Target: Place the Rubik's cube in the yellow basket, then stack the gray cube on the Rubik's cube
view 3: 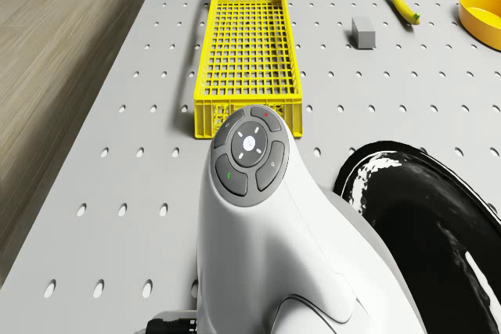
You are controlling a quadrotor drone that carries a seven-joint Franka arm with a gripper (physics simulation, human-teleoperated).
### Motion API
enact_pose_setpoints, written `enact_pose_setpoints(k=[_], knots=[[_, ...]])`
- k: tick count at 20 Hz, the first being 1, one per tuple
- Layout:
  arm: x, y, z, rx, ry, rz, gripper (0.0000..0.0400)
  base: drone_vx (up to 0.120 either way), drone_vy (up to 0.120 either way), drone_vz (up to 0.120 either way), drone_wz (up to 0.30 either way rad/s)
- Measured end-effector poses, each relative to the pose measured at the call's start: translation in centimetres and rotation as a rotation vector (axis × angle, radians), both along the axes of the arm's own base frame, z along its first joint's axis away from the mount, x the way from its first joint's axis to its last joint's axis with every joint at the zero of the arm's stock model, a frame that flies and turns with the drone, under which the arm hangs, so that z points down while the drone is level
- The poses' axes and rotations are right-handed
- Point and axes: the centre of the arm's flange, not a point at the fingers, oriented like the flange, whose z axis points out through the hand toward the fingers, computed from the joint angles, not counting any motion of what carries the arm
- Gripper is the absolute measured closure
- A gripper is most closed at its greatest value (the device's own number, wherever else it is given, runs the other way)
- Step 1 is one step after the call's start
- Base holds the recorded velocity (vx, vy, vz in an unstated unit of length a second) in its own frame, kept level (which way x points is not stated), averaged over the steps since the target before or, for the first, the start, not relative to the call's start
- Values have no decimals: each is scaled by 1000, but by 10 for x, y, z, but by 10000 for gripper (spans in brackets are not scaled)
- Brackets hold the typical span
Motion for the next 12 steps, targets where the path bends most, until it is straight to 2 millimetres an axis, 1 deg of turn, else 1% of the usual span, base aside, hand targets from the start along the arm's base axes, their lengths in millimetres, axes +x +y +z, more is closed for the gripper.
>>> enact_pose_setpoints(k=[7, 12], knots=[[0, 0, 0, 0, 0, 0, 75, 120, 120, 0, 0], [0, 0, 0, 0, 0, 0, 75, 120, 0, 0, 0]])
